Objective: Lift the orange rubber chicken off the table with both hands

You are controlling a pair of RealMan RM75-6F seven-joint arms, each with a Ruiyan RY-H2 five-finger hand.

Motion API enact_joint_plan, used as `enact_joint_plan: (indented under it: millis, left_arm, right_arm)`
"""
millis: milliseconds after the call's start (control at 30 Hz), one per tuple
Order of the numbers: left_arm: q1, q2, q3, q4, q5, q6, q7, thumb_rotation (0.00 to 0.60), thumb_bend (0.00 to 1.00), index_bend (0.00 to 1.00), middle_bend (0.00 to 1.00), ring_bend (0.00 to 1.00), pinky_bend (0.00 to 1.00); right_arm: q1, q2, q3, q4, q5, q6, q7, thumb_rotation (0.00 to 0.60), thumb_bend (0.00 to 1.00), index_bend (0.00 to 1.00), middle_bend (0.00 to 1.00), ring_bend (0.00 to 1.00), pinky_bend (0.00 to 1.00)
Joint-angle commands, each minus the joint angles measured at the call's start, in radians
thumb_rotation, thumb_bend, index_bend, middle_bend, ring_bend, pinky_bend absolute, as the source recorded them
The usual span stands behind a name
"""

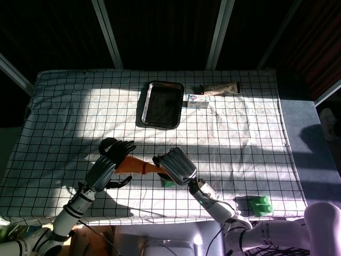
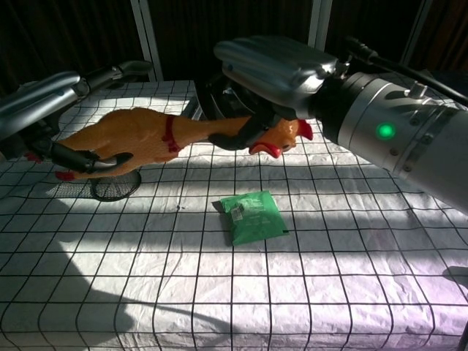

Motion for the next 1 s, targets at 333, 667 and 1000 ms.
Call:
enact_joint_plan:
  millis: [333,667,1000]
  left_arm:
    - [-0.005,-0.043,-0.022,0.034,-0.041,0.004,-0.026,0.600,0.55,0.49,0.51,0.49,0.66]
    - [0.010,-0.112,-0.044,0.088,-0.040,0.078,0.048,0.600,0.70,0.81,0.93,0.84,1.00]
    - [-0.011,-0.065,-0.007,0.081,-0.030,0.007,0.015,0.600,0.45,0.21,0.30,0.20,0.38]
  right_arm:
    - [0.000,-0.006,0.001,0.002,-0.008,0.014,0.021,0.600,0.55,0.91,0.72,0.77,0.76]
    - [0.000,-0.004,-0.002,0.005,-0.001,0.013,0.021,0.600,0.55,0.91,0.72,0.77,0.76]
    - [-0.002,-0.005,-0.006,0.014,-0.003,0.016,0.028,0.600,0.55,0.91,0.72,0.77,0.76]
